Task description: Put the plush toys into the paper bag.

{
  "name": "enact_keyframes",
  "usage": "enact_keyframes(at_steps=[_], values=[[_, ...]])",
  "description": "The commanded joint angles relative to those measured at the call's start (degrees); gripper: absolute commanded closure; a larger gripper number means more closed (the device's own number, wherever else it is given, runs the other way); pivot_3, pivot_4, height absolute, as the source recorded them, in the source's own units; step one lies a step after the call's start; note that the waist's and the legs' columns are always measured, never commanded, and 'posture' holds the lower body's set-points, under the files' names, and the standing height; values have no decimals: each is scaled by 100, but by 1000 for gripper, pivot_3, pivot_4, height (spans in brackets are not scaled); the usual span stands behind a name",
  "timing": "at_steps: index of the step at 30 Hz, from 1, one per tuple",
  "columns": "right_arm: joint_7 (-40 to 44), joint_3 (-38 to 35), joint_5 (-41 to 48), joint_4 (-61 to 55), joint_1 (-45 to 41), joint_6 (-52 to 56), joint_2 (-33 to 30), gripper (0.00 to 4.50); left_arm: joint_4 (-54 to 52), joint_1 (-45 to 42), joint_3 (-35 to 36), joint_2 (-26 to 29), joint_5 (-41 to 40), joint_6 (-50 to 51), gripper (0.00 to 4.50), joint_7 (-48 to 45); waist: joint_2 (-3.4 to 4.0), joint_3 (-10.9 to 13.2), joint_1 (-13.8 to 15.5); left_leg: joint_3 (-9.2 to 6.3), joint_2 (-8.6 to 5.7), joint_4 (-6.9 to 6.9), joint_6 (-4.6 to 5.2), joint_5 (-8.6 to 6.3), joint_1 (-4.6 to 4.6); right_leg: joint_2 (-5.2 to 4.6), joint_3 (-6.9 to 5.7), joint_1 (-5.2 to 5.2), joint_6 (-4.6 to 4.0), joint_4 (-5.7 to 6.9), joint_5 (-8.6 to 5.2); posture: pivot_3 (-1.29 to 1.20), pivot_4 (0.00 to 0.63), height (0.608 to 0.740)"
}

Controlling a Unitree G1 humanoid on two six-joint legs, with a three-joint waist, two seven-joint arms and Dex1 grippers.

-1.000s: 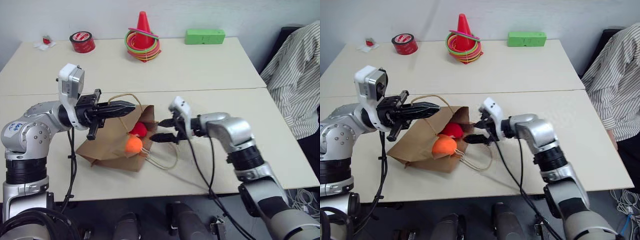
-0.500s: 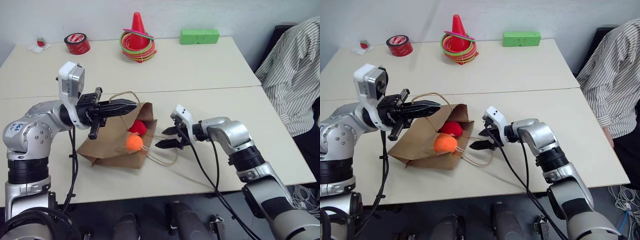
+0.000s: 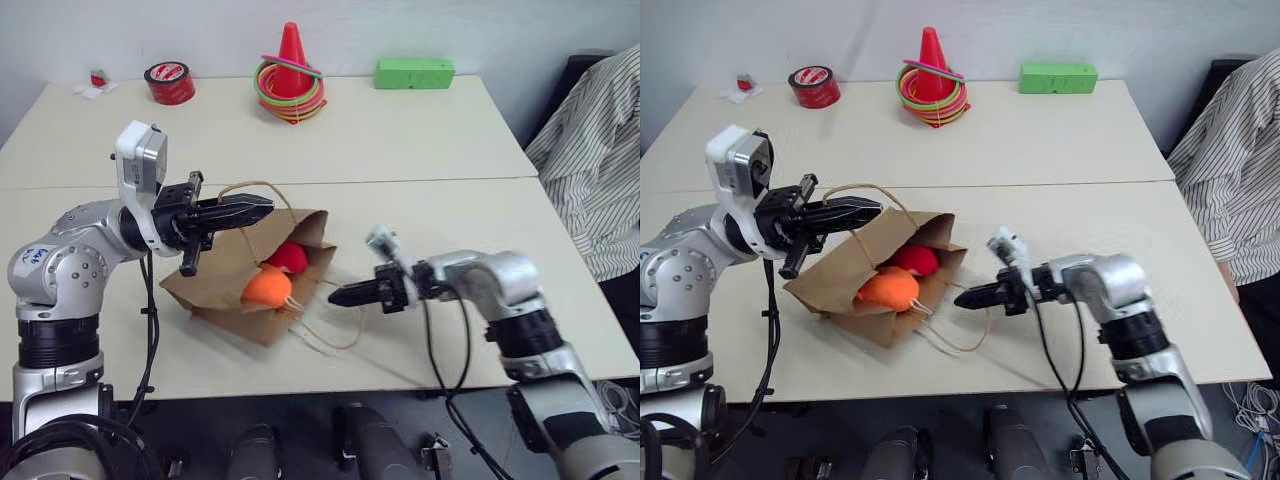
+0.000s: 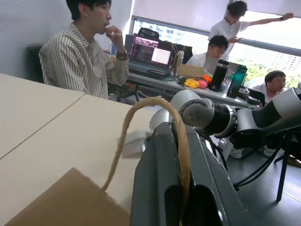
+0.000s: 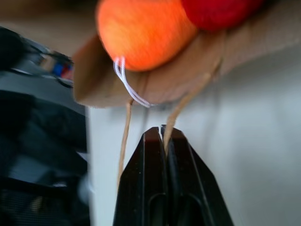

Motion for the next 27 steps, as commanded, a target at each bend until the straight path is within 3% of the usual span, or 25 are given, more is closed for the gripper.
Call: enact_keyframes(at_steps=[1, 7, 11, 16, 19, 27], values=[[-120, -1274, 1098, -647, -249, 1061, -311, 4450, -103, 20, 196, -56, 146, -383, 4500, 244, 0, 0, 16, 0, 0, 0, 0, 0, 1, 0, 1, 0, 0, 0, 0, 0, 150, 740], [-717, -2464, 1643, -86, -1412, 2035, -633, 4450, 278, 36, 140, -452, 779, -1290, 4500, 824, 6, 3, 26, 3, -1, -4, 2, 0, 6, 2, 3, 0, 0, 2, 0, 0, 150, 740], [-910, -2396, 1541, 332, -1824, 1888, -826, 4450, 468, -154, 136, -851, 986, -1606, 4500, 1330, 5, 3, 51, 2, -1, -6, 7, -2, 0, 2, 1, 0, 0, -12, 0, 0, 150, 740], [-717, -2042, 1415, 538, -1461, 1202, -978, 4450, 565, -279, 10, -1006, 1039, -1765, 4500, 1269, 4, 2, 52, 3, -2, -6, 12, -5, -13, 1, 1, -1, 10, -29, 5, 0, 150, 740], [-438, -2022, 1565, 348, -1136, 1085, -1306, 3872, 411, -258, 60, -855, 866, -1587, 3904, 1115, 5, 3, 54, 4, -1, -8, 12, -5, -15, 1, 1, -1, 12, -33, 7, 0, 150, 740], [-267, -2279, 1652, 242, -655, 743, -2084, 1114, -61, 166, 159, -49, 764, -1201, 1445, 627, 7, 4, 34, 7, 0, -8, 11, -5, -11, 3, 4, -1, 12, -29, 7, 0, 150, 740]])
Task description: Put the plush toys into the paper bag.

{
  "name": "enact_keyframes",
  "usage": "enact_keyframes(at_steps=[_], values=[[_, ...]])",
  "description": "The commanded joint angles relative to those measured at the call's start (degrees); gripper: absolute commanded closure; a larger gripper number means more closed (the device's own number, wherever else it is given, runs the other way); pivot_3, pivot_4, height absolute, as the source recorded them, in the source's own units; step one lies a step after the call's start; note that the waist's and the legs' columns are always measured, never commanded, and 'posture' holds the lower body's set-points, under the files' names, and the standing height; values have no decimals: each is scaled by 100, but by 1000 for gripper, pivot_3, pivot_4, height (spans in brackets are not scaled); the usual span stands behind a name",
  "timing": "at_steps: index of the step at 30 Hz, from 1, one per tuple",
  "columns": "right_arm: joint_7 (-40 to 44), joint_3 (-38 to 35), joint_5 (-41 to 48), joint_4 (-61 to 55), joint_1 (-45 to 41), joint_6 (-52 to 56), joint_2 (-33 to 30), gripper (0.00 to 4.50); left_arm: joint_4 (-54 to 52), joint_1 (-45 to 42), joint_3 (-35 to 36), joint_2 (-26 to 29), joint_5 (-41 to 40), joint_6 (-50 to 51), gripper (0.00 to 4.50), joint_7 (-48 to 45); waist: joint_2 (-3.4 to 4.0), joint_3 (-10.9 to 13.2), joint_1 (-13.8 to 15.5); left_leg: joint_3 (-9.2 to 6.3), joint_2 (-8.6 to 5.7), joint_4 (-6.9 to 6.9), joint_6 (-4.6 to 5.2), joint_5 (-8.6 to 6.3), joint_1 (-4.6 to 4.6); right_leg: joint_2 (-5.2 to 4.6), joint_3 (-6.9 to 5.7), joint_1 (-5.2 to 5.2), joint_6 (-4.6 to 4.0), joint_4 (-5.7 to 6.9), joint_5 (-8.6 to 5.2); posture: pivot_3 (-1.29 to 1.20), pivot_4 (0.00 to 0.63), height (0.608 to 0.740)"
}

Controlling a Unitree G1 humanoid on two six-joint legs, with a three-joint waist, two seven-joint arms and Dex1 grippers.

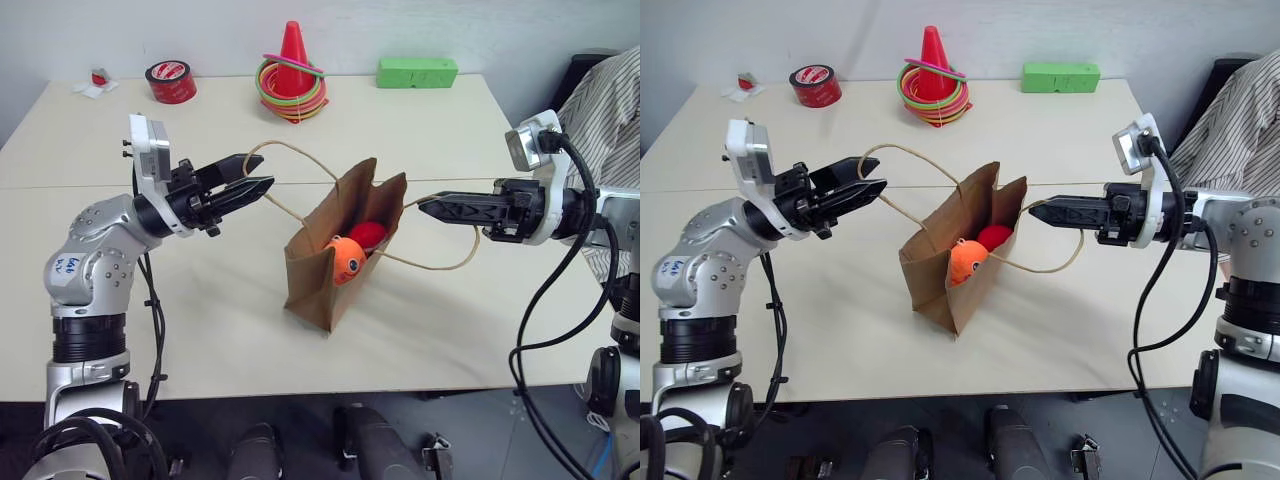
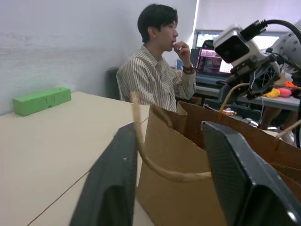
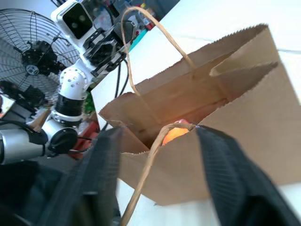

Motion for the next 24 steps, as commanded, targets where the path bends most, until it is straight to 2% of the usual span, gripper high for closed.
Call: enact_keyframes(at_steps=[1, 3, 5, 9, 11, 14, 15, 17, 19, 24], values=[[250, -413, 300, -60, 186, 122, -585, 785, -345, 297, 249, 552, -165, 228, 1154, -342, 3, 2, 18, -1, 0, -3, 0, 0, 1, 0, -1, 0, 0, -1, 0, 0, 150, 740], [464, -587, 425, -51, 397, 89, -888, 74, -312, 502, 380, 879, -186, 342, 512, -501, 3, 2, 27, -1, 0, -4, 0, 0, -1, 0, -1, -1, 0, -5, 0, 0, 150, 740], [579, -791, 485, -71, 616, -119, -1044, 61, -283, 698, 468, 1105, -187, 403, 30, -627, 3, 2, 29, -1, 0, -4, 2, -1, -2, -1, -1, 0, 0, -11, 0, 0, 150, 740], [557, -1645, 532, -297, 1582, -655, -1024, 61, -424, 1741, 667, 1601, 76, 184, 30, -1096, 2, 1, 19, 2, 0, -10, 7, -4, 6, 0, 1, 8, 0, -19, 0, 0, 150, 740], [391, -1803, 557, -547, 2025, -824, -858, 61, -737, 2113, 748, 1583, -15, 177, 30, -1063, 2, 1, 21, 3, 0, -15, 7, -4, 6, 0, 2, 7, 0, -21, 0, 0, 150, 740], [161, -1840, 263, -1185, 3054, -1570, -354, 668, -1496, 2669, 915, 1303, -298, 292, 0, -689, -7, -4, 31, -2, 2, -12, 19, -10, 4, -1, 1, 11, 1, -22, 0, 0, 150, 740], [87, -1698, -113, -1448, 3400, -2224, -121, 1026, -1740, 2818, 962, 1180, -370, 328, 0, -512, -7, -4, 40, -5, 4, -11, 22, -12, 8, -1, -1, 17, 1, -23, 0, 0, 150, 740], [102, -1241, -831, -1843, 3912, -3387, 159, 1717, -2077, 2972, 990, 988, -451, 375, 0, -205, -4, -3, 49, -7, 2, -12, 30, -16, 10, -2, -1, 24, 7, -29, 3, 0, 150, 740], [400, -473, -1739, -2113, 4352, -4909, 412, 2444, -2437, 3101, 880, 826, -506, 432, 0, 49, 0, -1, 42, -4, -1, -11, 30, -16, 14, -2, 2, 28, 12, -29, 6, 0, 150, 740], [243, 830, -2449, -2187, 4213, -6471, 1422, 4239, -2779, 2942, 420, 202, -365, 329, 0, 773, 0, -1, -11, -2, 1, -11, 14, -8, 42, 6, 5, 54, 12, -25, 7, 0, 150, 740]])
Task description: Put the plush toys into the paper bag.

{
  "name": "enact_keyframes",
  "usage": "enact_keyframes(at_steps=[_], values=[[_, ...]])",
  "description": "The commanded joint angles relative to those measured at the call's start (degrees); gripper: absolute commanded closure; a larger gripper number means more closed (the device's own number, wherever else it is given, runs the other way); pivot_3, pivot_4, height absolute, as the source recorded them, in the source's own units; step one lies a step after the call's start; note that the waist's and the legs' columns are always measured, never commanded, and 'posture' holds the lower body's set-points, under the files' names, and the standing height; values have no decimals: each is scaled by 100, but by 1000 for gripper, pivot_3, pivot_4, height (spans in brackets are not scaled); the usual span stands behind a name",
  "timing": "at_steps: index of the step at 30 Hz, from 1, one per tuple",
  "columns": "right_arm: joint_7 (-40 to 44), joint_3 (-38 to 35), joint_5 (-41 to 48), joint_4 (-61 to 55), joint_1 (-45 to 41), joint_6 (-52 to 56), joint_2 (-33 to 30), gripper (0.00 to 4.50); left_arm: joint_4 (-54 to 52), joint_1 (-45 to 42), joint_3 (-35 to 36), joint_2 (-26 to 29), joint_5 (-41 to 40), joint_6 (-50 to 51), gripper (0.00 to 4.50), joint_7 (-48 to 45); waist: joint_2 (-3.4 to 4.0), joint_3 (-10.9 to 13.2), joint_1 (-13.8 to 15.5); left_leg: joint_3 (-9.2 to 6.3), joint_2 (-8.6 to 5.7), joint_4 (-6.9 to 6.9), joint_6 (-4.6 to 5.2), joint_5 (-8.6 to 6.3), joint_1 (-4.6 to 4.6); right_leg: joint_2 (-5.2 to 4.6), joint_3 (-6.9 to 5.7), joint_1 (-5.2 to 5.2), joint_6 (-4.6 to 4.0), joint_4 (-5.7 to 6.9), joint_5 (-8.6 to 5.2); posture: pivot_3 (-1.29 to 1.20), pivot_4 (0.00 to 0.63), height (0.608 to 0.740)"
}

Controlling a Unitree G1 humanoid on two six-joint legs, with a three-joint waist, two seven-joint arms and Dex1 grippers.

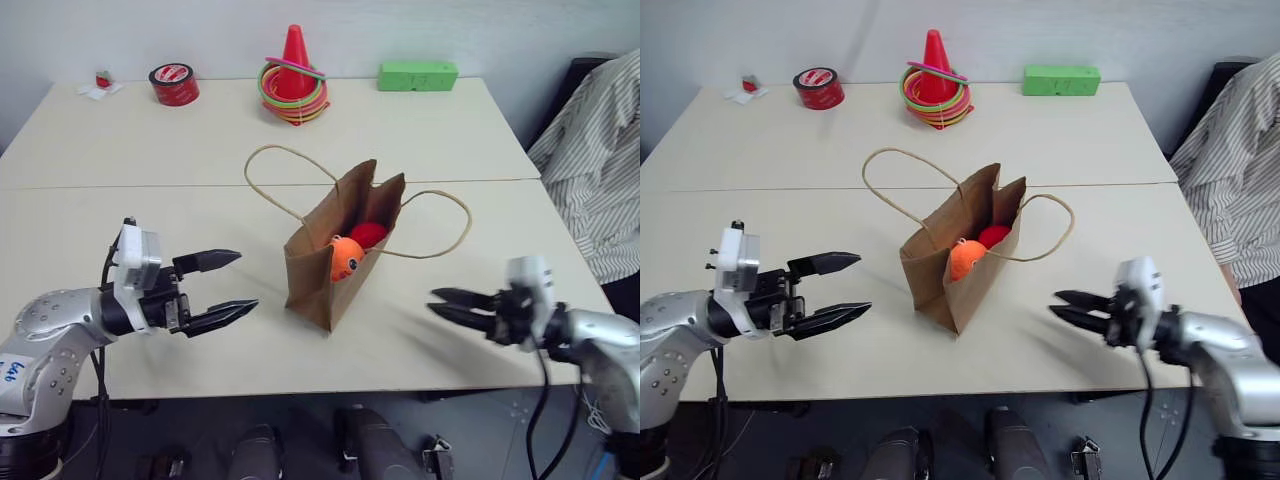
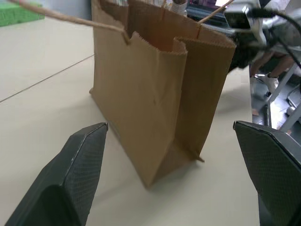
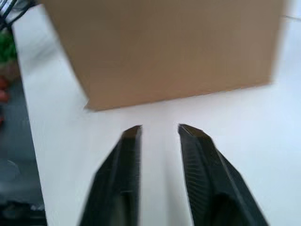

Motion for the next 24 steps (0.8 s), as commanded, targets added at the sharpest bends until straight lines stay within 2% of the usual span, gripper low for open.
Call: enact_keyframes(at_steps=[1, 4, 9, 15, 19, 22, 24], values=[[-105, 775, -453, -159, -335, -954, 445, 4485, -304, -184, -320, -379, 65, -149, 0, 548, 0, 0, 2, 0, 0, 0, -2, 1, 7, 1, 1, 4, 0, 4, 0, 0, 150, 740], [-414, 1388, -876, 161, -751, -1291, 911, 4485, -328, -291, -716, -697, 327, -338, 0, 785, -1, -1, 24, -4, -1, 7, -9, 5, 13, 1, -1, 10, -1, 5, 0, 0, 150, 740], [-1015, 1936, -1399, 839, -1398, -1660, 1574, 4485, -223, -532, -1233, -1085, 597, -559, 0, 972, -1, -1, 39, -3, -2, 9, -7, 4, 14, -1, -1, 15, -1, 0, 1, 0, 150, 740], [-1404, 2338, -1859, 1369, -1765, -1961, 1925, 4485, 179, -787, -1608, -1462, 973, -841, 0, 1199, -2, -1, 42, -3, -3, 11, -6, 3, 13, -2, -3, 16, -2, 0, 1, 0, 150, 740], [-1421, 2414, -1904, 1383, -1766, -2002, 1899, 4485, 607, -964, -1772, -1764, 1338, -1145, 0, 1420, -2, -2, 43, -4, -3, 12, -5, 3, 13, -2, -4, 15, -2, 1, 1, 0, 150, 740], [-1357, 2381, -1852, 1286, -1663, -1971, 1769, 4500, 795, -1063, -1768, -1900, 1345, -1162, 628, 1483, -2, -2, 42, -4, -2, 12, -5, 3, 12, -2, -5, 14, -2, 2, 1, 0, 150, 740], [-1306, 2354, -1820, 1222, -1582, -1995, 1672, 4500, 855, -1074, -1788, -1913, 1346, -1130, 1262, 1459, -2, -2, 43, -5, -2, 11, -4, 2, 12, -3, -5, 15, -2, 1, 1, 0, 150, 740]])
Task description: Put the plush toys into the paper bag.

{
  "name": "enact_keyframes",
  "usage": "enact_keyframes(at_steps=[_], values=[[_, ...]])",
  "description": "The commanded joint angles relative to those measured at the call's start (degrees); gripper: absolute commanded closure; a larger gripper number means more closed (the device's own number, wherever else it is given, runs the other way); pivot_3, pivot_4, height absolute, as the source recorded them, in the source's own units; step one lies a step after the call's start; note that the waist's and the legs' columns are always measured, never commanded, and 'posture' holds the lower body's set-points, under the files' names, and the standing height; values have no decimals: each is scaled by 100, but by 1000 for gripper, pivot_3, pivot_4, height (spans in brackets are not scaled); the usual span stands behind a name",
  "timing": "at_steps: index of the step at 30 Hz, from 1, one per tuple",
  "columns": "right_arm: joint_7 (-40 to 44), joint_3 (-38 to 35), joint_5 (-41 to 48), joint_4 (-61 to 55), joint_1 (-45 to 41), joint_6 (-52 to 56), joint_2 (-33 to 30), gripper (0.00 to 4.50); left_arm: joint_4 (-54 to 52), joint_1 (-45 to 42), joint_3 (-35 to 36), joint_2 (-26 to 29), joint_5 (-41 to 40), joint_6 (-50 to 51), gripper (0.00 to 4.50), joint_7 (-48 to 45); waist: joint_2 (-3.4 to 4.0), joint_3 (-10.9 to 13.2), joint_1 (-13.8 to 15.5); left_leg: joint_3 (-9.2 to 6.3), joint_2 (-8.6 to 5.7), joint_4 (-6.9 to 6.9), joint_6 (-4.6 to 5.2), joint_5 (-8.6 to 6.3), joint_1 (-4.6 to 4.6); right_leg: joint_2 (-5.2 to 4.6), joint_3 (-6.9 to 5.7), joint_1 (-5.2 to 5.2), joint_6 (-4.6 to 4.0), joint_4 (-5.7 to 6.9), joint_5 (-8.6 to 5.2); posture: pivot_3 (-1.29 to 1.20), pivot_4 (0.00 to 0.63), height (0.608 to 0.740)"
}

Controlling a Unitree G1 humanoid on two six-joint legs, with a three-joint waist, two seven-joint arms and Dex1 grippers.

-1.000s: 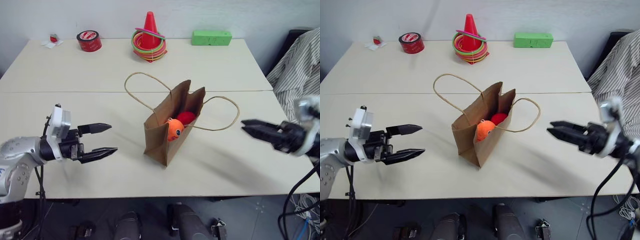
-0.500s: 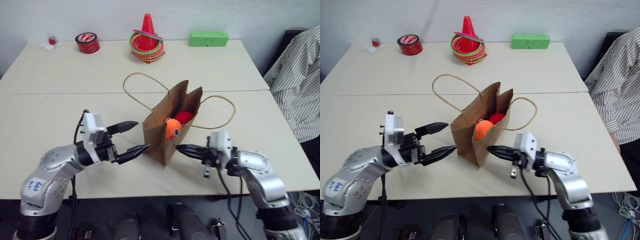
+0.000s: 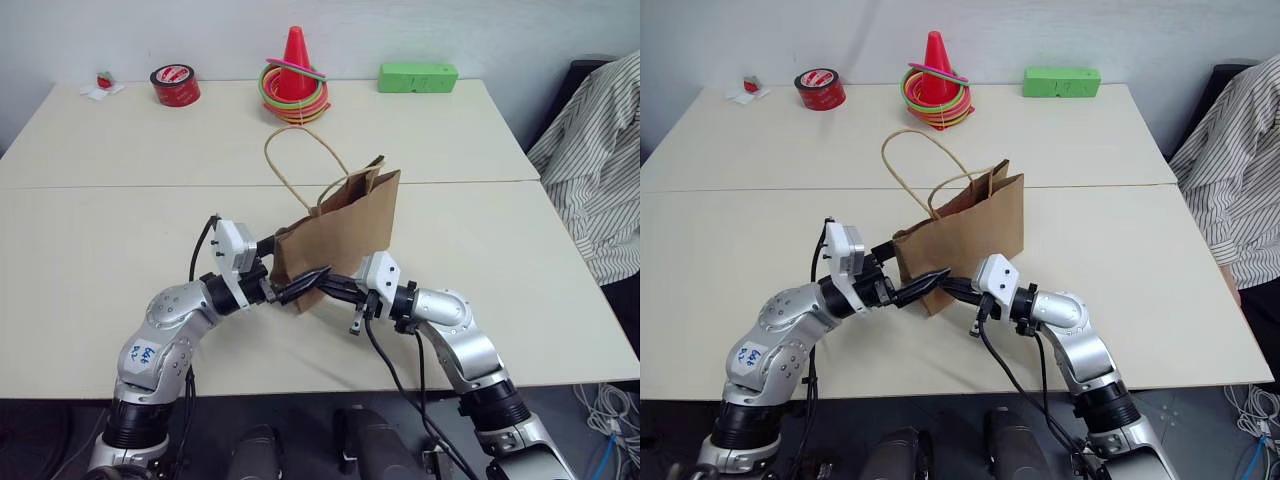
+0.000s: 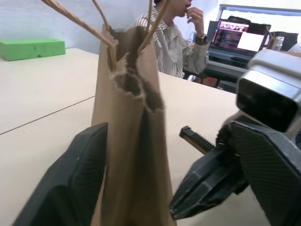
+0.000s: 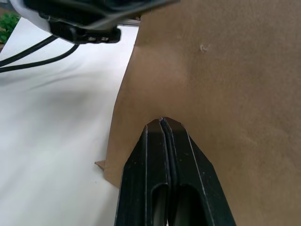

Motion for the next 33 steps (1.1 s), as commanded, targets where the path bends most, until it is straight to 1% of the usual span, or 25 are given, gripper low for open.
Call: enact_keyframes(at_steps=[1, 4, 6, 7, 9, 10, 13, 14, 16, 17, 19, 21, 22, 23, 25, 26, 28, 30, 33], values=[[92, -109, 160, -315, 143, -91, -164, 4500, 11, -55, -43, -8, 11, -30, 1601, -31, 0, 0, -3, 0, 0, 0, 1, 0, 0, 0, 0, 0, 0, 0, 0, 0, 150, 740], [191, -207, 303, -503, 340, -99, -359, 4500, 177, -167, -24, -22, -44, -31, 2576, -141, 0, 0, 4, -1, 0, 0, 2, -1, -1, 0, -1, 0, 0, 0, 0, 0, 150, 740], [407, -304, 470, -797, 616, -89, -657, 4500, 301, -301, 59, 13, -248, 234, 3225, -195, 0, 0, 13, -1, 0, 1, 3, -2, -1, -1, -2, 1, 0, 1, 0, 0, 150, 740], [639, -353, 749, -1077, 827, 118, -878, 4500, 349, -375, 100, 58, -485, 518, 3536, -305, 0, 0, 20, -2, -1, 2, 4, -2, -2, -1, -2, 1, 0, 0, 0, 0, 150, 740], [763, -680, 1068, -1544, 1313, 275, -1265, 4500, 481, -559, 129, 184, -785, 781, 4206, -705, 0, 0, 72, -4, -3, 2, 6, -3, -4, -4, -5, 5, 1, -6, 0, 0, 150, 740], [787, -832, 1194, -1714, 1510, 323, -1426, 4500, 535, -635, 127, 253, -880, 859, 4470, -880, 0, 0, 98, -5, -2, 2, 6, -3, -3, -3, -7, 8, 1, -9, 0, 0, 150, 740], [1137, -1946, 1448, -1864, 2378, -78, -2133, 4500, 1075, -1080, -51, 839, -908, 760, 4470, -2271, 0, 0, 150, -7, -6, 3, 6, -4, -3, -2, -9, 12, 3, -17, 1, 0, 150, 740], [1231, -2204, 1538, -1860, 2549, -171, -2277, 4500, 1228, -1188, -120, 995, -874, 704, 4470, -2649, 0, 0, 146, -8, -6, 3, 6, -3, -1, -1, -11, 16, 3, -20, 2, 0, 150, 740], [1351, -2741, 1650, -1741, 2833, -282, -2550, 4500, 1613, -1395, -246, 1287, -774, 270, 4470, -3685, 0, 0, 130, -4, -9, 1, 6, -3, 12, 2, -10, 30, 5, -29, 2, 0, 150, 740], [1387, -2920, 1685, -1688, 2923, -309, -2630, 4500, 1783, -1483, -309, 1384, -687, 107, 4470, -4014, 0, 0, 120, 8, -7, -5, 6, -4, 29, 6, -2, 40, 5, -30, 2, 0, 150, 740], [1585, -3306, 1675, -1507, 3155, -509, -2808, 4500, 2586, -1867, -497, 1605, -267, -526, 4470, -4783, 0, 1, 130, 10, -2, -9, 3, -5, 43, 19, 2, 50, 4, -34, 2, 0, 150, 740], [1635, -3474, 1667, -1380, 3267, -648, -2826, 4500, 3558, -2292, -652, 1664, 279, -1331, 4470, -5124, 0, 0, 137, 9, -15, -9, 0, -5, 46, 46, 19, 53, 3, -39, 2, 0, 150, 740], [1604, -3490, 1625, -1318, 3258, -768, -2767, 4500, 3976, -2474, -654, 1620, 463, -1656, 4470, -5105, 0, 0, 141, 9, -13, -8, -2, -6, 50, 57, 23, 58, 2, -41, 3, 0, 150, 740], [1591, -3498, 1598, -1268, 3249, -864, -2726, 4500, 4274, -2604, -648, 1567, 564, -1891, 4470, -5094, 0, 0, 131, 8, -8, -8, 0, -8, 54, 60, 24, 63, 0, -46, 4, 0, 150, 740], [1272, -3544, 1671, -1245, 3144, -800, -2522, 4500, 4568, -2706, -676, 1587, 688, -2050, 4470, -5131, 0, 0, 120, 11, 10, -10, 11, -22, 58, 62, 36, 63, 0, -46, 5, 0, 150, 740], [1196, -3536, 1773, -1275, 3131, -635, -2489, 4325, 4567, -2690, -699, 1631, 697, -2020, 4283, -5190, 0, 0, 108, 11, 14, -9, 7, -22, 57, 64, 38, 63, 1, -47, 5, 0, 150, 740], [1257, -3502, 1726, -1294, 3099, -822, -2460, 3861, 4312, -2524, -620, 1717, 622, -2003, 3830, -5166, 3, 2, 106, 13, 21, -9, -4, -22, 60, 64, 49, 62, 1, -45, 5, 0, 150, 740], [1274, -3487, 1802, -1364, 3117, -670, -2514, 3176, 3879, -2260, -486, 1870, 473, -1838, 3205, -5076, 3, 2, 100, 16, 22, -10, -4, -23, 58, 62, 51, 57, 2, -44, 5, 0, 150, 740], [1358, -3582, 1876, -1296, 3084, -693, -2586, 2099, 3059, -1627, -67, 2222, 256, -1607, 2275, -4695, 3, 2, 94, 20, 27, -10, -5, -24, 58, 58, 53, 52, 1, -38, 5, 0, 150, 740]])
